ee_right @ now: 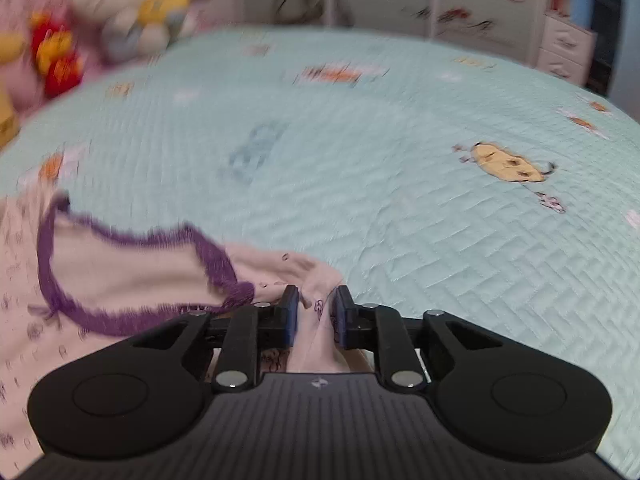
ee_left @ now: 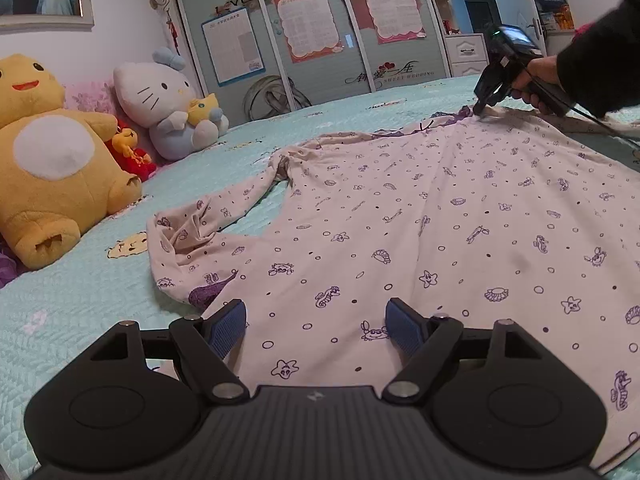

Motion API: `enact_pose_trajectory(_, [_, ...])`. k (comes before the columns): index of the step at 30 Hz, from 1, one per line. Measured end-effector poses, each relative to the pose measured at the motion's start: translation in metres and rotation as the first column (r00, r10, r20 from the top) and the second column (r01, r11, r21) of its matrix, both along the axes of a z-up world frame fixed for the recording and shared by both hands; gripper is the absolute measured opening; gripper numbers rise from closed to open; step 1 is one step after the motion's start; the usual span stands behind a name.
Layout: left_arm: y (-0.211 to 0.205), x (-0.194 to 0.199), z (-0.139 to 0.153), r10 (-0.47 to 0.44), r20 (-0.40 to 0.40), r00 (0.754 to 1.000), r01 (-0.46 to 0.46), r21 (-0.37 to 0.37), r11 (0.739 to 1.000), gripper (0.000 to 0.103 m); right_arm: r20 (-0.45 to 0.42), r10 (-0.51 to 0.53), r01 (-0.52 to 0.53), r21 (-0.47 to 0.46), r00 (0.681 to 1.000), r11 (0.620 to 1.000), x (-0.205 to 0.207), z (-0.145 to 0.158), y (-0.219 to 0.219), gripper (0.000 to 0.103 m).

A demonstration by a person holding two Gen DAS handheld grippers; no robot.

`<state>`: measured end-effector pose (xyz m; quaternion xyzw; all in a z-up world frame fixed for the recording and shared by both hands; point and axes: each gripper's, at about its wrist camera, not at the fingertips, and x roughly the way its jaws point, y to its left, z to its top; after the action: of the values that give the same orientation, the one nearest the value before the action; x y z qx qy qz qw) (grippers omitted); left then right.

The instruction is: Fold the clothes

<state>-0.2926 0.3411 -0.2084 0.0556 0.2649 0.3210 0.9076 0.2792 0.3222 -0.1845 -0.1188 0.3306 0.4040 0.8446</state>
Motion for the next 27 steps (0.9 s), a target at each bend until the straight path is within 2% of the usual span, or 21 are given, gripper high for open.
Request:
enact_pose_trajectory(2, [0.001, 0.000, 0.000, 0.000, 0.002, 1.000, 0.000, -0.005, 1.000, 0.081, -0.064, -0.044, 0.051, 0.109, 0.997, 0.993, 0.000, 0.005, -0.021, 0.031])
enact_pose_trajectory(3, [0.001, 0.000, 0.000, 0.000, 0.002, 1.000, 0.000, -0.007, 1.000, 0.081, -0.068, -0.048, 0.056, 0.131, 0.997, 0.990, -0.001, 0.007, -0.029, 0.032])
enact_pose_trajectory(7, [0.001, 0.001, -0.001, 0.002, 0.000, 1.000, -0.002, -0.006, 1.000, 0.081, -0.023, -0.006, 0.006, 0.020, 1.000, 1.000, -0.014, 0.006, -0.041, 0.055])
enact_pose_trajectory(8, [0.000, 0.001, -0.001, 0.002, -0.002, 1.000, -0.002, -0.003, 1.000, 0.081, -0.032, -0.003, 0.003, 0.005, 0.999, 1.000, -0.013, 0.002, -0.042, 0.054])
enact_pose_trajectory(9, [0.000, 0.002, -0.001, 0.002, -0.003, 1.000, -0.002, 0.000, 1.000, 0.081, -0.042, -0.001, 0.000, -0.009, 0.999, 1.000, -0.012, -0.002, -0.043, 0.047])
enact_pose_trajectory(10, [0.000, 0.002, -0.002, 0.003, -0.005, 1.000, -0.003, 0.003, 1.000, 0.081, -0.059, -0.003, 0.004, 0.004, 0.998, 1.000, -0.010, -0.006, -0.044, 0.005])
enact_pose_trajectory(11, [-0.001, 0.003, -0.002, 0.003, -0.007, 1.000, -0.003, 0.008, 1.000, 0.081, -0.076, -0.006, 0.007, 0.017, 0.997, 1.000, -0.008, -0.009, -0.045, 0.001])
enact_pose_trajectory(15, [-0.002, 0.003, -0.003, 0.004, -0.014, 1.000, -0.003, 0.024, 1.000, 0.081, -0.035, -0.106, 0.106, 0.018, 0.994, 0.994, 0.008, -0.005, -0.045, 0.001])
enact_pose_trajectory(17, [-0.001, 0.003, -0.003, 0.004, -0.014, 1.000, -0.003, 0.022, 1.000, 0.081, -0.050, -0.177, 0.179, 0.054, 0.983, 0.982, 0.014, -0.001, -0.054, 0.012])
enact_pose_trajectory(18, [-0.001, 0.003, -0.002, 0.004, -0.012, 1.000, -0.003, 0.019, 1.000, 0.081, -0.092, -0.165, 0.173, 0.092, 0.982, 0.981, 0.012, 0.001, -0.062, 0.013])
enact_pose_trajectory(21, [0.000, 0.002, -0.002, 0.004, -0.010, 1.000, -0.004, 0.014, 1.000, 0.081, -0.019, -0.171, 0.172, 0.182, 0.985, 0.968, -0.026, 0.016, -0.091, 0.026])
enact_pose_trajectory(22, [0.000, 0.002, -0.002, 0.004, -0.011, 1.000, -0.003, 0.015, 1.000, 0.081, 0.008, -0.181, 0.176, 0.201, 0.983, 0.964, -0.042, 0.021, -0.101, 0.033])
enact_pose_trajectory(23, [-0.001, 0.003, -0.002, 0.004, -0.011, 1.000, -0.004, 0.016, 1.000, 0.081, -0.001, -0.174, 0.170, 0.217, 0.985, 0.961, -0.056, 0.022, -0.108, 0.036])
enact_pose_trajectory(27, [-0.003, 0.002, -0.003, 0.004, -0.013, 1.000, -0.004, 0.030, 1.000, 0.081, -0.001, -0.106, 0.103, 0.246, 0.994, 0.964, -0.104, 0.018, -0.110, 0.037])
